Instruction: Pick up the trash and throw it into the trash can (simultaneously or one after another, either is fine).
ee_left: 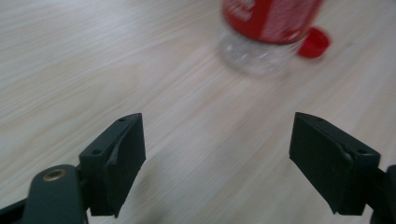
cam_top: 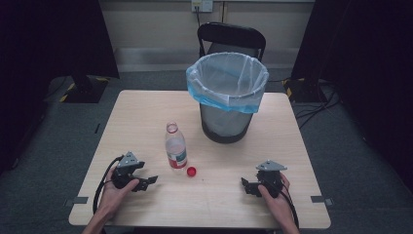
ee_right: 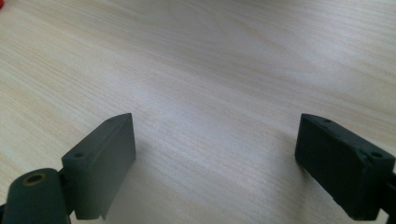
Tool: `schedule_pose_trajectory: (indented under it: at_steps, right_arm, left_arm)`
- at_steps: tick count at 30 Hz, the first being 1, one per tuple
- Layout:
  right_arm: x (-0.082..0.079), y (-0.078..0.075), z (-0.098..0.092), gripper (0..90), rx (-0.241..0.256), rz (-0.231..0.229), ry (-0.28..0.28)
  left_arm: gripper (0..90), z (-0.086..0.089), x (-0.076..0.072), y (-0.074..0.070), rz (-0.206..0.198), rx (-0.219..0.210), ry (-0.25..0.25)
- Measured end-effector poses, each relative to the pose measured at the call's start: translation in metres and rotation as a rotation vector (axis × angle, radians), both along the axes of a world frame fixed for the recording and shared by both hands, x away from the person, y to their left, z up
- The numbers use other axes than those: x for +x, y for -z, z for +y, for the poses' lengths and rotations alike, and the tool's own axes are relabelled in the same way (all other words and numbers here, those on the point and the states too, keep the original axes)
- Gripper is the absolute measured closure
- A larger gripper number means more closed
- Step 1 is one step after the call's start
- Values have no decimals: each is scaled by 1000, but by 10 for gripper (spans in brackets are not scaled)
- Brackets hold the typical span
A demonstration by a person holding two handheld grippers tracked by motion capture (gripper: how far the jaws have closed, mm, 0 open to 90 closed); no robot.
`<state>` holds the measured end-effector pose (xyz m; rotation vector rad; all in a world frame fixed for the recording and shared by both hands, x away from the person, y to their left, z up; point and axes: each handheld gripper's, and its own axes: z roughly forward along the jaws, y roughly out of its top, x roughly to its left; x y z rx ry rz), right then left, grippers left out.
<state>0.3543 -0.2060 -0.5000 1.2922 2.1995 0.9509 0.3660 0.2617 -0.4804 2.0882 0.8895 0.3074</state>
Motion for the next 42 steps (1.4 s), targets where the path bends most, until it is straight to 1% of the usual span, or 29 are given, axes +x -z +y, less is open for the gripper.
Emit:
schedule_pose_trajectory:
  at_steps: [1, 2, 3, 4, 5, 7, 8, 10, 12, 13, 16, 17, 19, 21, 23, 25, 27, 28, 29, 33, 35, 37, 39, 42]
  right_arm:
    - [0, 0, 0, 116, 0, 0, 0]
    - [0, 0, 0, 116, 0, 0, 0]
    - [0, 0, 0, 116, 0, 0, 0]
    - [0, 0, 0, 116, -1, 0, -1]
    - [0, 0, 0, 116, -1, 0, -1]
    - [0, 0, 0, 116, -1, 0, -1]
    - [0, 0, 0, 116, 0, 0, 0]
    - [0, 0, 0, 116, 0, 0, 0]
    - [0, 0, 0, 116, 0, 0, 0]
    - [0, 0, 0, 116, -1, 0, -1]
    - [0, 0, 0, 116, -1, 0, -1]
    - [0, 0, 0, 116, 0, 0, 0]
    - [0, 0, 0, 116, -1, 0, -1]
    - [0, 0, 0, 116, 0, 0, 0]
    - [0, 0, 0, 116, -1, 0, -1]
    - [0, 0, 0, 116, 0, 0, 0]
    - [0, 0, 0, 116, -1, 0, -1]
    - [0, 0, 0, 116, -1, 0, -1]
    - [0, 0, 0, 116, -1, 0, -1]
    - [0, 0, 0, 116, 0, 0, 0]
    - [0, 0, 0, 116, -1, 0, -1]
    - [0, 0, 0, 116, -1, 0, -1]
    - [0, 0, 0, 116, -1, 0, -1]
    - [0, 0, 0, 116, 0, 0, 0]
  left_arm:
    - [191, -3, 0, -2, 0, -22, 10]
    - [191, -4, 0, -4, -4, -30, 19]
    - [194, -8, 0, -7, -10, -49, 30]
    - [194, -9, 0, -9, -16, -64, 30]
    - [198, -9, 0, -9, -16, -64, 30]
    - [210, -12, 1, -14, -15, -117, 35]
    - [228, -13, 1, -17, -23, -128, 38]
    - [234, -19, 2, -25, -49, -119, 45]
    - [233, -20, 4, -27, -51, -118, 50]
    - [223, -23, 6, -30, -62, -107, 51]
    - [210, -26, 9, -34, -71, -103, 52]
    - [210, -29, 13, -40, -91, -99, 60]
    - [209, -31, 15, -42, -98, -102, 61]
    - [192, -37, 23, -45, -89, -108, 68]
    - [192, -40, 25, -44, -88, -118, 69]
    - [192, -42, 27, -43, -86, -111, 74]
    - [192, -46, 30, -39, -76, -104, 85]
    - [192, -48, 32, -36, -69, -109, 87]
    - [192, -50, 34, -34, -71, -121, 85]
    - [170, -56, 39, -31, -78, -123, 84]
    - [167, -61, 43, -26, -65, -131, 89]
    - [166, -63, 44, -24, -61, -126, 98]
    - [166, -69, 47, -20, -65, -109, 106]
    - [166, -72, 49, -17, -66, -114, 103]
